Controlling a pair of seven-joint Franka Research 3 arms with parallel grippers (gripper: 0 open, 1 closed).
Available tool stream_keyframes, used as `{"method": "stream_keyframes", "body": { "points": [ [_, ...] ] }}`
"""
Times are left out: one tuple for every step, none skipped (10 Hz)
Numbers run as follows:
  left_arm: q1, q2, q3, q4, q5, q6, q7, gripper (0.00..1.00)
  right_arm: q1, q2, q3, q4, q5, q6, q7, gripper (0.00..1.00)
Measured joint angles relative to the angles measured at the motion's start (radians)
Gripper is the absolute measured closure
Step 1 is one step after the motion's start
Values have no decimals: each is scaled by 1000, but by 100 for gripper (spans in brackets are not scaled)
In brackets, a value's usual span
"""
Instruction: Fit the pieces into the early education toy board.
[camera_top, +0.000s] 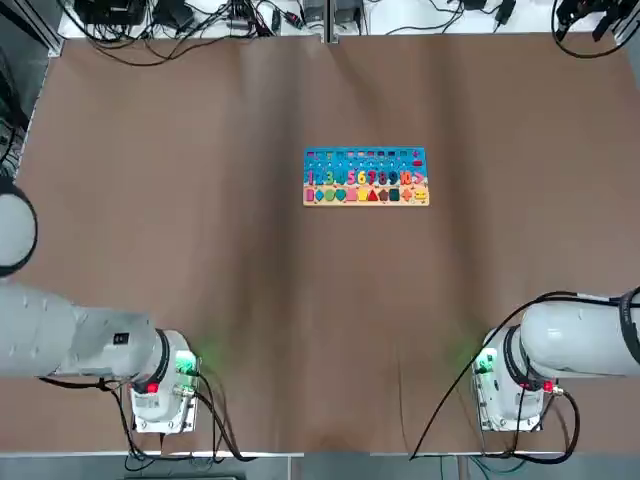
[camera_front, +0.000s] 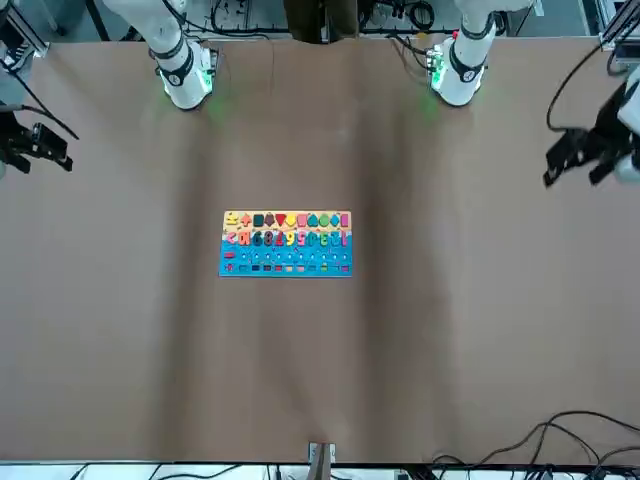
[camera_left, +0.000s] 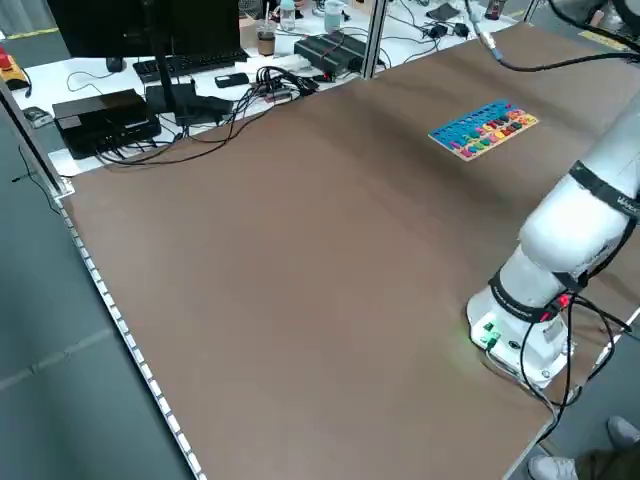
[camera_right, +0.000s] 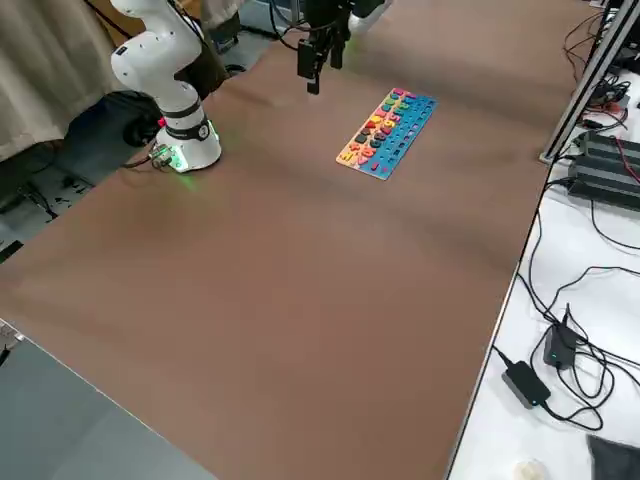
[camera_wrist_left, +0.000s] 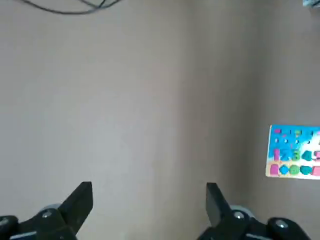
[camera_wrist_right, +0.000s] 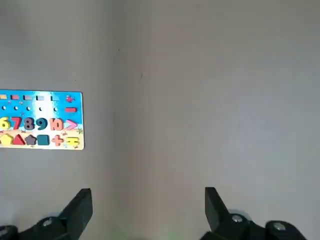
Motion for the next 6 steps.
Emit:
{"method": "stream_keyframes", "body": {
  "points": [
    [-2,-1,4,-5,0,-6,0,0,0,0,0,1,0,-1,0,1],
    [-4,8,3,-12,2,-6,1,1,0,0,0,2,0,-1,0,1],
    [-8,25,3,-17,9,-3,2,2,0,0,0,2,0,-1,0,1],
    [-13,47,2,-18,27,12,3,3,0,0,0,2,0,-1,0,1],
    [-20,67,2,-18,41,30,3,3,0,0,0,3,0,-1,0,1],
    [-25,78,1,-18,46,37,3,3,0,0,0,3,0,-1,0,1]
  ]
}}
